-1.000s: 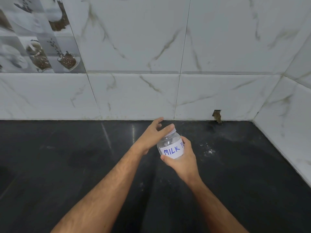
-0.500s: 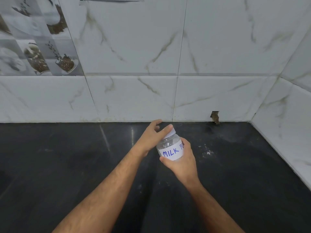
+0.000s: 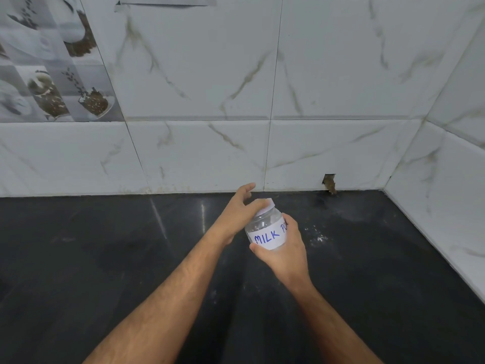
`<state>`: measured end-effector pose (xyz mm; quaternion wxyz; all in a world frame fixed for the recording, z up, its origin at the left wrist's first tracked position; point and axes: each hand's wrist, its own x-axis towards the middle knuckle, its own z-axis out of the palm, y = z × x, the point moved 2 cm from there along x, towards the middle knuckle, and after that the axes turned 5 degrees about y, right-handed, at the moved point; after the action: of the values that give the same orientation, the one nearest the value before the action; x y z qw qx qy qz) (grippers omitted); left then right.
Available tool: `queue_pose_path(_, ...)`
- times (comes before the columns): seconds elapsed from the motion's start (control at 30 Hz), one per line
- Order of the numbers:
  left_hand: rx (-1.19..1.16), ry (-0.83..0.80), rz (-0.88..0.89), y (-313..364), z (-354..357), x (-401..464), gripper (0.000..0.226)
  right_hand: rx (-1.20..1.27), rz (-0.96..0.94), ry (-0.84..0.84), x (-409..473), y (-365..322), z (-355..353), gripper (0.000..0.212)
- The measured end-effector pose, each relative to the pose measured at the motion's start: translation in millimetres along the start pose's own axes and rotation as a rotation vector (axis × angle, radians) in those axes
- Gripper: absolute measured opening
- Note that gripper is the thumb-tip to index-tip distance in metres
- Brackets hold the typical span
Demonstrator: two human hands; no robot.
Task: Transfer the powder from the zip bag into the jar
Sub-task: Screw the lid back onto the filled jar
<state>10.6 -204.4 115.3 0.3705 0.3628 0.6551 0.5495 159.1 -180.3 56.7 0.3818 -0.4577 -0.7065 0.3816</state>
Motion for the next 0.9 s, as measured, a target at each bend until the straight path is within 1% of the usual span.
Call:
queue_pose_path(0.07,0.116,0.160,0.022,0.3,3.1,-1.9,0.090,-0.006,-0.008,-0.001,-0.7,-1.1,0.5,0.102)
queue_pose_path(0.1,0.150,0.213,0.029,0.5,4.0,-2.5,0.093,-0.009,-0.011,-0.001,-1.1,-1.3,0.7,0.103)
queue_pose_path(0.17,0.124,0.230,0.029,-0.2,3.7,-2.1,0.092,-0.008,-0.009,0.003,-1.3,-0.9,0.3,0.103)
queue_pose_path(0.27,0.001,0.127,0.033,-1.7,1.4,0.8,0.083,0.017,0.003,0.007,-0.6,0.9,-1.8,0.100)
queue_pose_path(0.37,-0.109,-0.049,0.009,-1.2,0.7,1.9,0.075,0.045,0.007,-0.004,-0.2,3.2,-3.6,0.099)
queue_pose_path(0.43,-0.108,-0.110,0.007,0.1,1.4,1.7,0.072,0.054,0.009,0.005,-0.1,4.2,-5.0,0.099)
queue_pose_path(0.47,-0.079,-0.095,0.014,0.9,2.3,1.2,0.073,0.052,0.007,0.012,0.2,4.1,-5.5,0.098)
queue_pose_path(0.5,-0.034,-0.039,0.022,1.4,3.5,0.5,0.076,0.045,0.001,0.018,0.4,3.6,-5.7,0.098)
queue_pose_path(0.57,0.067,0.120,0.025,1.7,6.1,-2.4,0.088,0.026,-0.016,0.025,0.0,2.8,-5.5,0.100)
queue_pose_path(0.6,0.107,0.172,0.026,2.0,7.6,-3.6,0.090,0.018,-0.023,0.025,-0.2,2.4,-5.1,0.101)
queue_pose_path(0.67,0.127,0.199,0.027,2.1,9.6,-4.4,0.087,0.006,-0.025,0.018,-0.7,1.9,-4.2,0.103)
queue_pose_path(0.7,0.107,0.180,0.025,2.0,9.2,-3.6,0.083,0.010,-0.020,0.016,-1.0,2.0,-4.0,0.103)
queue_pose_path(0.77,0.032,0.092,0.023,2.2,6.5,-0.1,0.077,0.042,-0.002,0.018,-0.6,3.1,-4.7,0.098)
queue_pose_path(0.83,-0.061,-0.044,0.003,2.2,3.5,2.2,0.078,0.079,0.014,0.011,-0.2,3.9,-5.9,0.095)
queue_pose_path(0.9,-0.088,-0.155,-0.021,3.7,2.0,2.8,0.083,0.080,0.022,0.010,0.4,5.1,-7.2,0.096)
